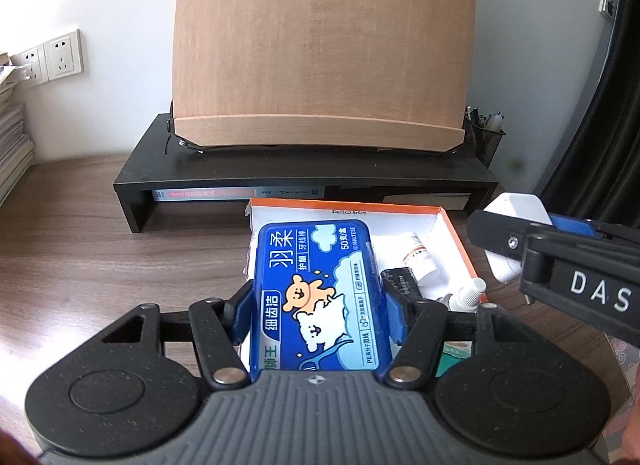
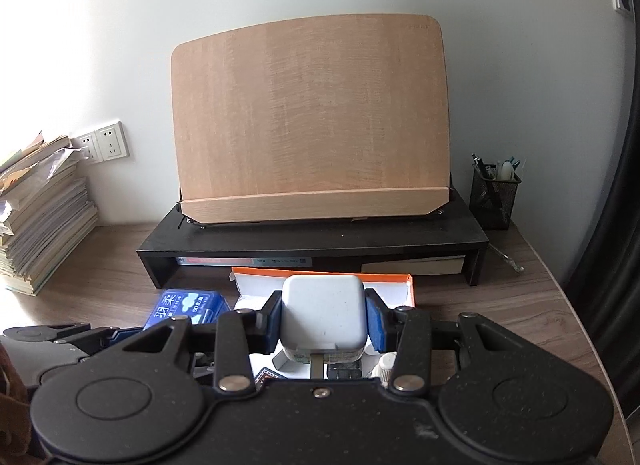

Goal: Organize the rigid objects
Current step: 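Hold the tissue pack and the white adapter above the tray with both grippers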

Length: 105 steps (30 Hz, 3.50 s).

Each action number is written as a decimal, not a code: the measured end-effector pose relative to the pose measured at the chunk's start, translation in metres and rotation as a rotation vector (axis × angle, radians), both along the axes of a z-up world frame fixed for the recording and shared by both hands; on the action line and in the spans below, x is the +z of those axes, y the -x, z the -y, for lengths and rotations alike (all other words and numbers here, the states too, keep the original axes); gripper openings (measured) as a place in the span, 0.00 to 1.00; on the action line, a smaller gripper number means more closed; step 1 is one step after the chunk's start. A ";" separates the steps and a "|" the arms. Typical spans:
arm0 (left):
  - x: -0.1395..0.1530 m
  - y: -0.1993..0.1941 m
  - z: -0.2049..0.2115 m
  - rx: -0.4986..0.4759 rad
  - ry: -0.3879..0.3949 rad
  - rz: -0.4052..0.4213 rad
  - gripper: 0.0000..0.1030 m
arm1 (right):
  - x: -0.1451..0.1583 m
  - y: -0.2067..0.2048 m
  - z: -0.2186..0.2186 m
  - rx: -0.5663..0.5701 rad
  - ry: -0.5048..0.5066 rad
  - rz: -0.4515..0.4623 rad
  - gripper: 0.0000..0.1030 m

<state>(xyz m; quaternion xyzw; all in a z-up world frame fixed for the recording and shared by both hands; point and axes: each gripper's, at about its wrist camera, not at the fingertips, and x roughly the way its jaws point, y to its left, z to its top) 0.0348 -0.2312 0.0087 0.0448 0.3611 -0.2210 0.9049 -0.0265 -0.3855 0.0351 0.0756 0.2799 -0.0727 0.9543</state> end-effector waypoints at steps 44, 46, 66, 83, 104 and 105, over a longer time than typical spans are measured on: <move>-0.016 -0.008 0.004 -0.017 -0.007 -0.050 0.61 | -0.014 -0.009 0.007 -0.005 -0.029 -0.029 0.50; -0.015 -0.006 0.001 -0.016 -0.009 -0.044 0.61 | -0.013 -0.007 0.008 -0.004 -0.034 -0.022 0.50; -0.007 0.007 -0.009 -0.008 -0.013 -0.033 0.61 | -0.002 0.010 0.004 0.001 -0.038 0.004 0.50; -0.014 0.031 -0.018 -0.005 0.008 -0.050 0.61 | -0.009 0.047 0.010 0.013 -0.068 -0.026 0.50; -0.022 0.055 -0.017 -0.012 0.008 -0.056 0.61 | -0.016 0.075 0.009 0.038 -0.065 -0.043 0.50; -0.022 0.056 -0.017 -0.014 0.008 -0.059 0.61 | -0.017 0.075 0.009 0.040 -0.065 -0.048 0.50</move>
